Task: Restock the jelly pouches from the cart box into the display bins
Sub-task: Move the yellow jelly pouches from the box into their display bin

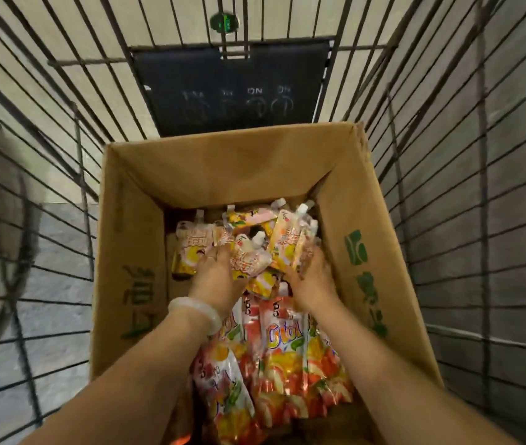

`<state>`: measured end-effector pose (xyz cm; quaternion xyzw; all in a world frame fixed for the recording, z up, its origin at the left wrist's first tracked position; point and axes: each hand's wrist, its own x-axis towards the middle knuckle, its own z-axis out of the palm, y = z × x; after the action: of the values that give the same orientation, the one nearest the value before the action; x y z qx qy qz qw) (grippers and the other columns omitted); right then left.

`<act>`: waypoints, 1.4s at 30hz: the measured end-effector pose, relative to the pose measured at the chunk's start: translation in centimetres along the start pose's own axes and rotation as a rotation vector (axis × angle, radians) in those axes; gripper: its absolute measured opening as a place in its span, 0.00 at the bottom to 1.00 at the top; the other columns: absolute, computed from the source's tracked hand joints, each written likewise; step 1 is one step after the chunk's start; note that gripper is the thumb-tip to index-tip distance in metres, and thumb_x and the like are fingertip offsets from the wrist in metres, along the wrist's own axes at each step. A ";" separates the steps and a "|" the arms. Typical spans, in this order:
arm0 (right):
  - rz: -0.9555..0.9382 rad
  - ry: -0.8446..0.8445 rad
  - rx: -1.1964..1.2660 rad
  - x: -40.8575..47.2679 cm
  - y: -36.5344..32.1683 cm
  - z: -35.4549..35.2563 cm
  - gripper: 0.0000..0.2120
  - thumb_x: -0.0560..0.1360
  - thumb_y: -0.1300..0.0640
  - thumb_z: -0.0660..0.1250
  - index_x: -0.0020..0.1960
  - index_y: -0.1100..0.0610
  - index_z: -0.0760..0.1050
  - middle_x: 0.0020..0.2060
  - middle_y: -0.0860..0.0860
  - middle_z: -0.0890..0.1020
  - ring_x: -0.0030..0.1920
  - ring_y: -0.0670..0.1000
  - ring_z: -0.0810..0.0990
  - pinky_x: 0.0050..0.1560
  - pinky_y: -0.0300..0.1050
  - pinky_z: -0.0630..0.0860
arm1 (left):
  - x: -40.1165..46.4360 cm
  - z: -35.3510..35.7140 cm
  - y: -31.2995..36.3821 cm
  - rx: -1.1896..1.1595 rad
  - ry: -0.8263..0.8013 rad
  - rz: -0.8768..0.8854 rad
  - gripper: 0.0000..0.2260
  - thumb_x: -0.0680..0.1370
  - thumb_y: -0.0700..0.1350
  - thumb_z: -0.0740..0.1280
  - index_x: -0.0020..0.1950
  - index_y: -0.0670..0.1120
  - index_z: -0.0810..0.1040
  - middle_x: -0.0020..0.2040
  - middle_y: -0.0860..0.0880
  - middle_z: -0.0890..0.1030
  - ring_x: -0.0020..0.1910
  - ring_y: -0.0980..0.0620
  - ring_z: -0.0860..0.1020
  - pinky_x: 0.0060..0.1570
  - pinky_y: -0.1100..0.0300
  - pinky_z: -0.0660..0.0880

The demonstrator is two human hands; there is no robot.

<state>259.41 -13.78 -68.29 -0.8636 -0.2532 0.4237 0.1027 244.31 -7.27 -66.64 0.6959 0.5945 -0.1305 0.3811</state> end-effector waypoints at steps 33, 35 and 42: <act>-0.029 -0.217 0.837 -9.6 -10.0 -5.3 0.34 0.65 0.29 0.63 0.63 0.51 0.74 0.61 0.51 0.79 0.62 0.54 0.78 0.65 0.60 0.72 | -8.1 -8.7 3.1 -1.170 0.273 -0.141 0.08 0.75 0.49 0.70 0.48 0.52 0.72 0.49 0.46 0.81 0.44 0.50 0.81 0.48 0.50 0.79; -0.096 -0.238 0.897 -11.7 -11.3 -6.9 0.14 0.76 0.43 0.63 0.53 0.52 0.77 0.54 0.53 0.83 0.57 0.56 0.81 0.62 0.59 0.74 | -9.9 -10.7 3.8 -1.188 0.324 -0.085 0.10 0.74 0.50 0.71 0.51 0.52 0.73 0.50 0.48 0.82 0.46 0.51 0.82 0.49 0.50 0.80; -0.361 -0.240 0.905 -19.3 -15.2 -10.4 0.11 0.77 0.47 0.63 0.50 0.53 0.78 0.47 0.53 0.85 0.50 0.54 0.84 0.55 0.55 0.79 | -17.9 -16.7 4.0 -1.366 0.270 0.109 0.11 0.75 0.45 0.69 0.56 0.46 0.78 0.49 0.46 0.85 0.49 0.46 0.84 0.52 0.46 0.79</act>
<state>252.32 -10.58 -42.76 -0.6201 -0.1994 0.5629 0.5088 238.88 -8.84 -42.46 0.3393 0.5498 0.3796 0.6622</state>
